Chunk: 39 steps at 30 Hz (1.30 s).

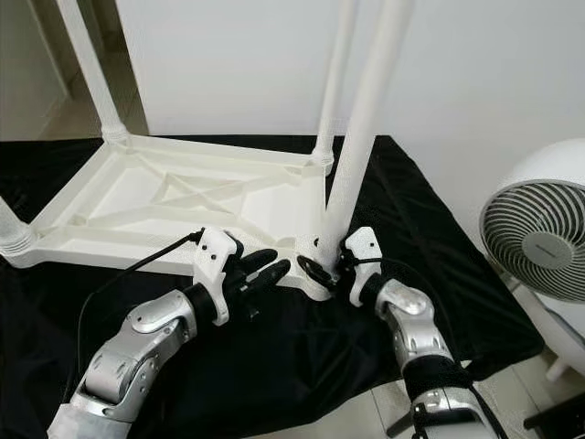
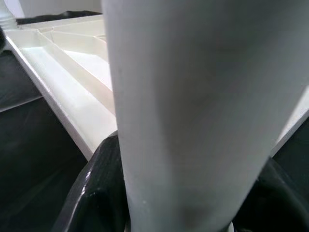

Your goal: Building children table

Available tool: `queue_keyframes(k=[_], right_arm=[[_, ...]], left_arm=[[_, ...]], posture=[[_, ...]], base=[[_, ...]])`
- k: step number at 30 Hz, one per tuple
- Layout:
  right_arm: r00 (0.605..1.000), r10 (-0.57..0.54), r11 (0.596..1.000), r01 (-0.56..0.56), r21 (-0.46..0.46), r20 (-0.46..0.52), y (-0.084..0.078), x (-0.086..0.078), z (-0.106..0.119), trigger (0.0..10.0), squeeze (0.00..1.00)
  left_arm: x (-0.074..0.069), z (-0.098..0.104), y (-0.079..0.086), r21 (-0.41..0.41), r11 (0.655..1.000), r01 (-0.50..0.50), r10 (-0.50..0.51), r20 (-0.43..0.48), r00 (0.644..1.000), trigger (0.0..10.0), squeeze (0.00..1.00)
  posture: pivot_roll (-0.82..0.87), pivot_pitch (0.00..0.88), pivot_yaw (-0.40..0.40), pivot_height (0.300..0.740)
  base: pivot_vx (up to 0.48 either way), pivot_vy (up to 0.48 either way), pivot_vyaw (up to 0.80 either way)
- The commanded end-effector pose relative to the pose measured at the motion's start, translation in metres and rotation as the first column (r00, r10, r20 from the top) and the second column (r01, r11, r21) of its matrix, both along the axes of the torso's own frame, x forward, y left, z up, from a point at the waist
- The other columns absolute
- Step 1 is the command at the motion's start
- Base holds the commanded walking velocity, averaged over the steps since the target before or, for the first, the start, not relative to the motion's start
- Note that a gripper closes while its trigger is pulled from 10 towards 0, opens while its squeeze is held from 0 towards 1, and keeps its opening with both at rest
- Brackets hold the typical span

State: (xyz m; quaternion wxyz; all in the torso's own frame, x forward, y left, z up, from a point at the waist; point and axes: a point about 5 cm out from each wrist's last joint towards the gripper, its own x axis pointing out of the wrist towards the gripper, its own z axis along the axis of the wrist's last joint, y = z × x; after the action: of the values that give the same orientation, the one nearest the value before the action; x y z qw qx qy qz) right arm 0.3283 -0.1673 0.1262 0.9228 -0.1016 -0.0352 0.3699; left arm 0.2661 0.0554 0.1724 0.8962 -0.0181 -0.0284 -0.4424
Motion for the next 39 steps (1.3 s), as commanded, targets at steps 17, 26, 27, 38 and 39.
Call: queue_keyframes(k=[17, 26, 27, 38, 39], right_arm=[[0.866, -0.481, 0.861, 0.496, 0.113, -0.137, -0.002, -0.017, -0.032, 0.0, 0.00], [0.616, -0.778, 0.614, 0.787, 0.058, -0.120, 0.007, -0.032, -0.038, 0.0, 0.00], [0.616, -0.778, 0.614, 0.787, 0.058, -0.120, 0.007, -0.032, -0.038, 0.0, 0.00], [0.627, -0.760, 0.610, 0.779, 0.143, -0.170, 0.020, -0.031, -0.030, 10.0, 0.00], [0.649, -0.745, 0.632, 0.761, 0.145, -0.156, 0.022, -0.031, -0.028, 10.0, 0.00]], left_arm=[[-0.002, 0.000, -0.003, 0.000, 1.000, 0.012, -0.012, -0.009, 1.000, 10.0, 0.00], [-0.002, 0.000, -0.004, -0.003, 1.000, 0.017, -0.017, -0.013, 1.000, 10.0, 0.00], [-0.002, 0.000, -0.004, -0.003, 1.000, 0.017, -0.017, -0.013, 1.000, 10.0, 0.00], [-0.002, 0.001, -0.003, -0.002, 1.000, 0.012, -0.012, -0.010, 1.000, 10.0, 0.00], [-0.002, 0.001, -0.002, -0.001, 1.000, 0.009, -0.009, -0.011, 1.000, 10.0, 0.00]], posture=[[0.00, 0.045, -0.015, 0.740], [0.00, 0.048, -0.009, 0.740], [0.00, 0.048, -0.009, 0.740], [0.00, 0.047, -0.012, 0.740], [0.00, 0.047, -0.012, 0.740]], base=[[0.000, 0.000, 0.00], [0.000, 0.000, 0.00], [0.000, 0.000, 0.00], [0.000, 0.000, 0.00], [0.000, 0.000, 0.00]])
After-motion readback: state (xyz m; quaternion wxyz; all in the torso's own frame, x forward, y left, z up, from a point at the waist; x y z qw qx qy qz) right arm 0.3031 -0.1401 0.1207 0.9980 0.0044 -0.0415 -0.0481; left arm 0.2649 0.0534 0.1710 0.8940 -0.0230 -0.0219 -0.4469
